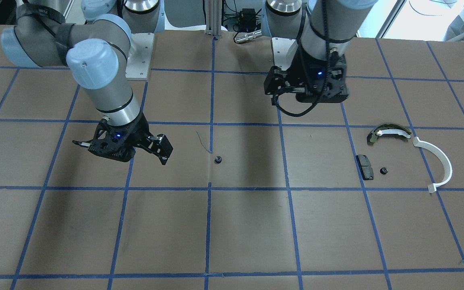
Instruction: Place bearing gear from tray to pile
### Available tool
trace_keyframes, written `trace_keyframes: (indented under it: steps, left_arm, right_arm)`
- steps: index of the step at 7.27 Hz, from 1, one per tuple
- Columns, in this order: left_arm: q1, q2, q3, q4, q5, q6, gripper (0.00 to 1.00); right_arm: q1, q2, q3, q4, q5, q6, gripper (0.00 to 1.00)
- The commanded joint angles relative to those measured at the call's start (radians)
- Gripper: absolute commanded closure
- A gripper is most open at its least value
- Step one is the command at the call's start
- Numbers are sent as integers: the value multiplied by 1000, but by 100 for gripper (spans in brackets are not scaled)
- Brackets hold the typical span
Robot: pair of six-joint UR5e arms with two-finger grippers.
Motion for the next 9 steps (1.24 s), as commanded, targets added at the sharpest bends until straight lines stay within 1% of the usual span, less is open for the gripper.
trace_keyframes:
  steps: [1,2,3,4,5,6,7,8,9]
  left_arm:
    - [-122,-107,-128,277,-2,-144,0]
    - [-175,-160,-197,417,-2,-189,0]
    - [-208,-203,-225,509,-1,-211,0]
    - [-221,-248,-235,525,-1,-209,0]
    - [-229,-279,-235,545,-1,-208,0]
    - [-239,-302,-236,551,1,-203,0]
    - [-249,-320,-241,559,2,-203,0]
    - [-250,-334,-261,586,4,-202,0]
    - [-249,-349,-300,670,1,-202,0]
  right_arm:
    - [-27,-67,-13,84,0,-41,0]
    - [-27,-99,-36,177,0,-41,0]
    - [-30,-138,-80,260,0,-42,0]
    - [-51,-137,-123,320,-2,-79,0]
    - [-132,-138,-151,363,1,-170,0]
    - [-187,-144,-166,426,-12,-232,0]
    - [-195,-138,-179,493,-44,-261,0]
    - [-194,-134,-167,489,-71,-269,0]
    - [-197,-126,-169,498,-74,-271,0]
